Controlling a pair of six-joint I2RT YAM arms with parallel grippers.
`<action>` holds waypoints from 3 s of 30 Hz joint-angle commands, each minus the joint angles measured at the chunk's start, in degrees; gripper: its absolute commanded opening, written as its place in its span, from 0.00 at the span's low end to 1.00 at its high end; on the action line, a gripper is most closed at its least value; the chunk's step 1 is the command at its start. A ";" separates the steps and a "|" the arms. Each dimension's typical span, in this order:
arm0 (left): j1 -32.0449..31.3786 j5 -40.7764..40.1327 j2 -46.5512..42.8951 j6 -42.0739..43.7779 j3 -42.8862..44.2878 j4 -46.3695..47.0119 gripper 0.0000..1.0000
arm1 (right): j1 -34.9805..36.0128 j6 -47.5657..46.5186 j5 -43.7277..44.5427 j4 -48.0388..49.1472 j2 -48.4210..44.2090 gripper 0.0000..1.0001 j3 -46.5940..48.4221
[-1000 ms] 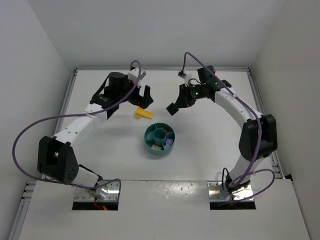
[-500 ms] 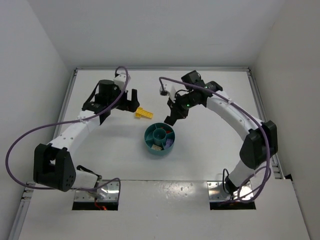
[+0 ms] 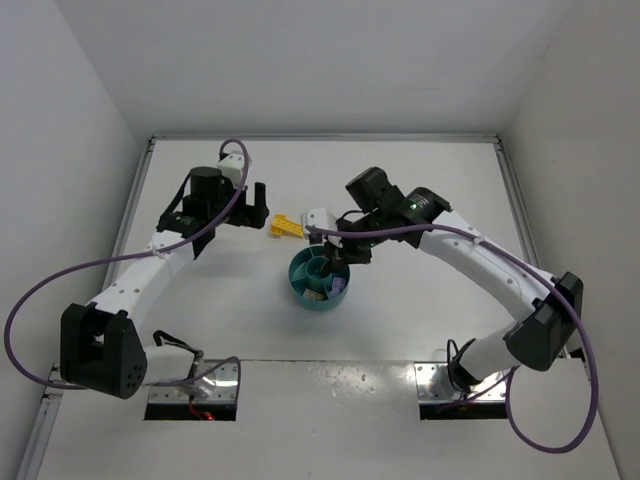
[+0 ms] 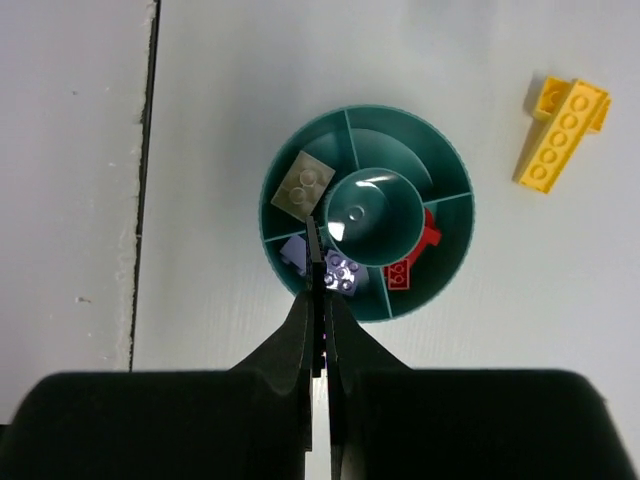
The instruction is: Sort the legos into containers by color
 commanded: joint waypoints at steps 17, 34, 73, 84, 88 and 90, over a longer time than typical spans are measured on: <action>0.67 6.95 -6.37 5.98 -11.47 15.04 1.00 | 3.91 7.50 18.30 30.70 -26.66 0.00 -33.15; 1.81 15.64 -0.66 18.72 -12.61 8.71 1.00 | 2.85 8.47 33.42 48.02 -36.62 0.00 -48.45; 11.12 41.23 12.09 29.63 -1.54 2.03 1.00 | -24.14 -61.93 -39.61 -29.05 40.73 0.00 44.80; 11.65 40.52 5.32 29.63 -6.38 2.03 1.00 | -18.60 -55.97 -36.27 -29.05 37.39 0.00 41.55; 12.18 39.99 3.38 29.63 -8.48 2.56 1.00 | -16.06 -51.04 -34.25 -29.05 38.62 0.00 43.74; 12.18 39.99 1.98 28.94 -9.19 3.08 1.00 | -15.18 -50.42 -33.45 -29.05 38.62 0.00 44.27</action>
